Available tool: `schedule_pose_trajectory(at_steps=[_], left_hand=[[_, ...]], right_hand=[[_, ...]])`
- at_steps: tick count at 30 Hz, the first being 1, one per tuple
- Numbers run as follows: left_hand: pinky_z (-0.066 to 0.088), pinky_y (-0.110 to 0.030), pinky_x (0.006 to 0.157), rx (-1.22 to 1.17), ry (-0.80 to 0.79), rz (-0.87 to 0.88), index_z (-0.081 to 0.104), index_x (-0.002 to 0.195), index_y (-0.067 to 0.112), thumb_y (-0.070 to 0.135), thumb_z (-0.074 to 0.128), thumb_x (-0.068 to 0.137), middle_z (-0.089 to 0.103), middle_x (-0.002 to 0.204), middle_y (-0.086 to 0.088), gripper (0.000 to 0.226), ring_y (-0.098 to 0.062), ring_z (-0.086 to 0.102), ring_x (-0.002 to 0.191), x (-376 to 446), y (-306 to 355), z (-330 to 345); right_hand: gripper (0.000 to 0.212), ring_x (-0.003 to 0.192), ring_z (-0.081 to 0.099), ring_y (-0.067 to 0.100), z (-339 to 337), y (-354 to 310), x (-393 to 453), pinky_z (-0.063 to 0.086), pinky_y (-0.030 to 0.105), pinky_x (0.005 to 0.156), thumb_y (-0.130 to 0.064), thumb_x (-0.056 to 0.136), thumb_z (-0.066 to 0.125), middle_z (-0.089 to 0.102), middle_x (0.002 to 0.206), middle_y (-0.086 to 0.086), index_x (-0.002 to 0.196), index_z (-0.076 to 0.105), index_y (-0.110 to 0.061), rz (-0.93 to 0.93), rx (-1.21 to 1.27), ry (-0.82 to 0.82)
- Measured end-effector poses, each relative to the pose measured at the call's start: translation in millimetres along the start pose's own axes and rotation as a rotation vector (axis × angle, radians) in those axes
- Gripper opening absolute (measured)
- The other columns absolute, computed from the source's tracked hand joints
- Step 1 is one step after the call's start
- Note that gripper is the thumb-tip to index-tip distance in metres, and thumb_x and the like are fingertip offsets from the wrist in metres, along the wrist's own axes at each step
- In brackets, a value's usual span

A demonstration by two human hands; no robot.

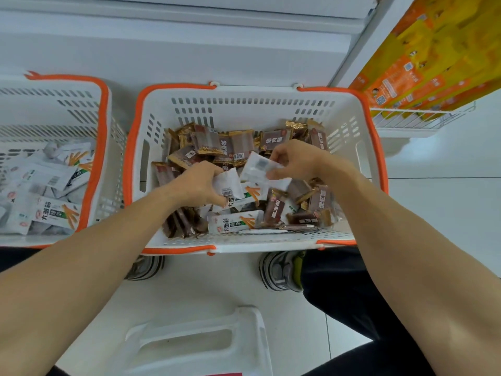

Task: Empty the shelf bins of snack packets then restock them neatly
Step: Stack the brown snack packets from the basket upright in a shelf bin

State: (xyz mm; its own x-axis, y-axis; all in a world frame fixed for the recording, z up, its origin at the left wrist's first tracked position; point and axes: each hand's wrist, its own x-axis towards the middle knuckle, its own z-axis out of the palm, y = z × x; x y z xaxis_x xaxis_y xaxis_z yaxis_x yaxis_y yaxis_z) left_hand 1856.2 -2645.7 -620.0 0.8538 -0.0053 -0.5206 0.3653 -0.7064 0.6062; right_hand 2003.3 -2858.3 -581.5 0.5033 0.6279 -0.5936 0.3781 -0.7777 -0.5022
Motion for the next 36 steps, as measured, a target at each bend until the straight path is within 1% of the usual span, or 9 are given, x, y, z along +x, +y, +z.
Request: schedule_pose_trajectory(at_steps=[5, 8, 11, 14, 17, 22, 25, 30, 36], left_hand=[[0.025, -0.032, 0.055, 0.100, 0.011, 0.006, 0.042, 0.071, 0.013, 0.046, 0.090, 0.068, 0.034, 0.066, -0.003, 0.058, -0.017, 0.032, 0.058, -13.5, 11.3, -31.4], [0.027, -0.032, 0.054, 0.175, 0.119, 0.004, 0.046, 0.075, 0.019, 0.056, 0.086, 0.065, 0.045, 0.072, 0.003, 0.055, -0.014, 0.041, 0.063, -16.8, 16.6, -45.2], [0.042, -0.031, 0.059, 0.132, 0.147, -0.024, 0.058, 0.090, 0.021, 0.059, 0.085, 0.064, 0.061, 0.084, 0.005, 0.054, -0.011, 0.056, 0.075, -19.7, 14.0, -52.8], [0.056, -0.043, 0.071, 0.163, 0.073, -0.083, 0.068, 0.102, 0.013, 0.067, 0.080, 0.062, 0.071, 0.090, -0.004, 0.068, -0.021, 0.066, 0.079, -23.3, 4.3, -49.6], [0.053, -0.045, 0.067, 0.128, 0.042, -0.130, 0.070, 0.095, 0.006, 0.077, 0.072, 0.057, 0.073, 0.082, -0.011, 0.081, -0.029, 0.068, 0.074, -28.0, -6.4, -41.2], [0.042, -0.025, 0.054, 0.000, 0.067, -0.109, 0.069, 0.094, 0.020, 0.056, 0.082, 0.073, 0.069, 0.081, 0.007, 0.044, -0.006, 0.063, 0.070, -31.4, -10.8, -26.3], [0.040, -0.017, 0.053, -0.024, 0.047, -0.097, 0.065, 0.095, 0.028, 0.050, 0.082, 0.076, 0.067, 0.082, 0.014, 0.033, 0.002, 0.062, 0.070, -32.8, -10.2, -19.6], [0.047, -0.022, 0.057, -0.054, 0.063, -0.124, 0.067, 0.100, 0.023, 0.049, 0.082, 0.077, 0.068, 0.083, 0.012, 0.039, -0.002, 0.064, 0.072, -31.6, -15.7, -15.3], [0.057, -0.034, 0.066, -0.038, 0.052, -0.159, 0.069, 0.104, 0.017, 0.052, 0.081, 0.076, 0.074, 0.088, 0.002, 0.047, -0.009, 0.069, 0.073, -29.0, -18.6, -13.8]], right_hand=[[0.017, 0.087, 0.066, 0.014, 13.7, -8.6, -2.4, 0.052, 0.032, 0.081, -0.032, 0.080, 0.083, 0.072, 0.091, -0.008, 0.089, 0.071, -0.025, -0.001, -0.013, -0.140], [0.019, 0.089, 0.065, 0.011, 36.1, -14.9, -0.1, 0.050, 0.026, 0.080, -0.027, 0.081, 0.082, 0.071, 0.095, -0.008, 0.097, 0.071, -0.023, 0.000, -0.070, -0.252], [0.029, 0.092, 0.066, 0.015, 68.2, -17.3, 4.6, 0.057, 0.030, 0.085, -0.021, 0.080, 0.083, 0.071, 0.101, -0.006, 0.107, 0.072, -0.018, -0.017, -0.118, -0.288], [0.061, 0.111, 0.063, 0.022, 96.9, -18.4, 7.9, 0.052, 0.028, 0.091, -0.019, 0.075, 0.088, 0.066, 0.123, 0.001, 0.130, 0.062, -0.015, -0.056, -0.176, -0.244], [0.077, 0.118, 0.057, 0.026, 111.2, -15.9, 11.3, 0.046, 0.034, 0.096, -0.022, 0.073, 0.088, 0.060, 0.132, 0.004, 0.140, 0.053, -0.015, -0.100, -0.267, -0.228], [0.059, 0.111, 0.060, 0.025, 111.8, -15.2, 19.8, 0.048, 0.030, 0.086, -0.018, 0.081, 0.078, 0.064, 0.125, 0.003, 0.136, 0.058, -0.017, -0.135, -0.329, -0.211], [0.064, 0.109, 0.058, 0.023, 110.9, -13.3, 23.1, 0.050, 0.034, 0.088, -0.027, 0.077, 0.082, 0.063, 0.124, 0.001, 0.137, 0.059, -0.021, -0.149, -0.370, -0.249], [0.081, 0.117, 0.055, 0.023, 111.1, -7.9, 24.5, 0.049, 0.039, 0.098, -0.038, 0.069, 0.090, 0.060, 0.132, 0.000, 0.140, 0.055, -0.021, -0.197, -0.445, -0.239], [0.057, 0.109, 0.058, 0.024, 116.9, -7.2, 24.3, 0.047, 0.033, 0.089, -0.022, 0.079, 0.082, 0.062, 0.124, 0.001, 0.131, 0.060, -0.019, -0.233, -0.488, -0.175]])
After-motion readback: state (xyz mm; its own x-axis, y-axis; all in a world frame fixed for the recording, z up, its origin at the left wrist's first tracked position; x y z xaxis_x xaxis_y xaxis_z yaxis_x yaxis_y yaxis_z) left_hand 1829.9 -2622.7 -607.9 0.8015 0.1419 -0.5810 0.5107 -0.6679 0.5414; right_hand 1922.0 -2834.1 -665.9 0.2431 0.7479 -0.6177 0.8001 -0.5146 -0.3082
